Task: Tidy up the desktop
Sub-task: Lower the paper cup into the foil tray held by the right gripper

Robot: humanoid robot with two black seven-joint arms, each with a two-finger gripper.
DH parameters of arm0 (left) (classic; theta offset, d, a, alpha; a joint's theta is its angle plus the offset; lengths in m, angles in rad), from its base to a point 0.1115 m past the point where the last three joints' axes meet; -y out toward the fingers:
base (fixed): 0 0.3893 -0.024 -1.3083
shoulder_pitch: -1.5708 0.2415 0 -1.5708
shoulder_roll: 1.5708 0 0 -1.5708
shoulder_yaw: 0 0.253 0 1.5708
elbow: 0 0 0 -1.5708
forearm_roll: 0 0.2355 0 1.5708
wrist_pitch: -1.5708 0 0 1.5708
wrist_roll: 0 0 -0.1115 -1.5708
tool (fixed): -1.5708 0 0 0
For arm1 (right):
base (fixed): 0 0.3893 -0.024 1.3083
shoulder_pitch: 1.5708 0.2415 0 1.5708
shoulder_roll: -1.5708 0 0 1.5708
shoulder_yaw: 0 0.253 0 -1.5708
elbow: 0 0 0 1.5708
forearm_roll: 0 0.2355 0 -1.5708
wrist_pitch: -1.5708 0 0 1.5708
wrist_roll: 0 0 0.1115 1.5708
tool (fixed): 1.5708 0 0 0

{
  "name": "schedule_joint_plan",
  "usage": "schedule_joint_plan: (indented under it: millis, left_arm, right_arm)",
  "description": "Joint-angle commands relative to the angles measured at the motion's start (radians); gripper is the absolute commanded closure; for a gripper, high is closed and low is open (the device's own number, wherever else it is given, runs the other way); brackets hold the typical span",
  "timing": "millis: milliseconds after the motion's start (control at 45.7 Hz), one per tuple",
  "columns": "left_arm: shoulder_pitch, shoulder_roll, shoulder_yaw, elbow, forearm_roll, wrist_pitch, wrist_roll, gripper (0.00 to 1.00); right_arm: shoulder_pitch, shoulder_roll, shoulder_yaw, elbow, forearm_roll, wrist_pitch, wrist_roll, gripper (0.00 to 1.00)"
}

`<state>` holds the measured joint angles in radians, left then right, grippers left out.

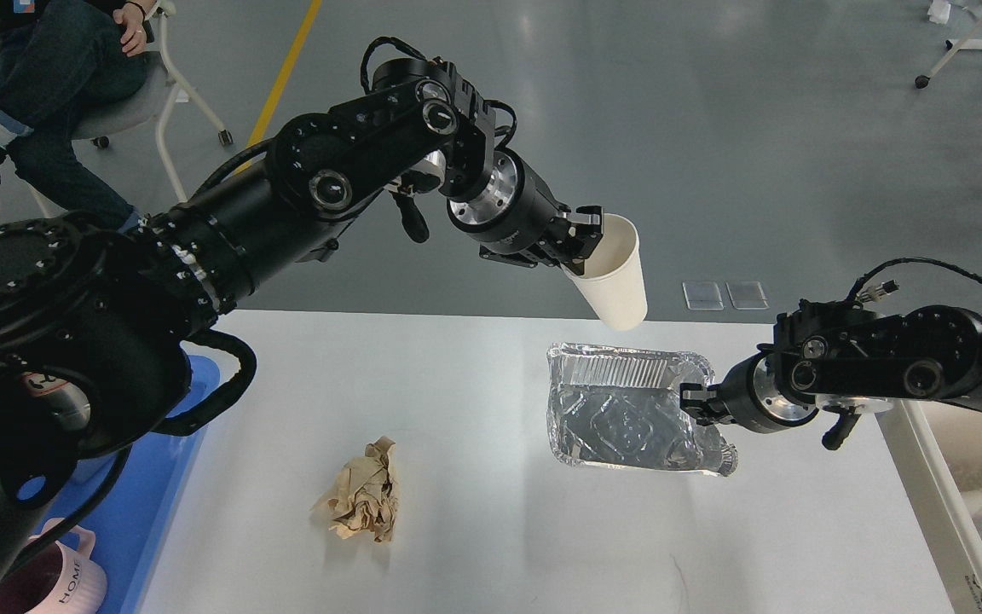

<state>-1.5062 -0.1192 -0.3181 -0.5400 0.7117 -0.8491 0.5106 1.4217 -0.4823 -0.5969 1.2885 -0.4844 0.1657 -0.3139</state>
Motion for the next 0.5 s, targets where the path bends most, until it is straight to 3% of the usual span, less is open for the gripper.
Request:
schedule_joint_plan:
  millis: [0,482]
  left_arm:
    - [0.004,-0.045,0.011,0.020,0.000,0.007,-0.001,1.00]
    - [0.046,-0.077,0.053,0.018,0.000,0.036,-0.014,1.00]
  right_arm:
    - [0.003,-0.001,0.000,0.002,0.000,0.000,0.001,1.00]
    - [0.026,0.007,0.003,0.003,0.001,0.002,0.004,1.00]
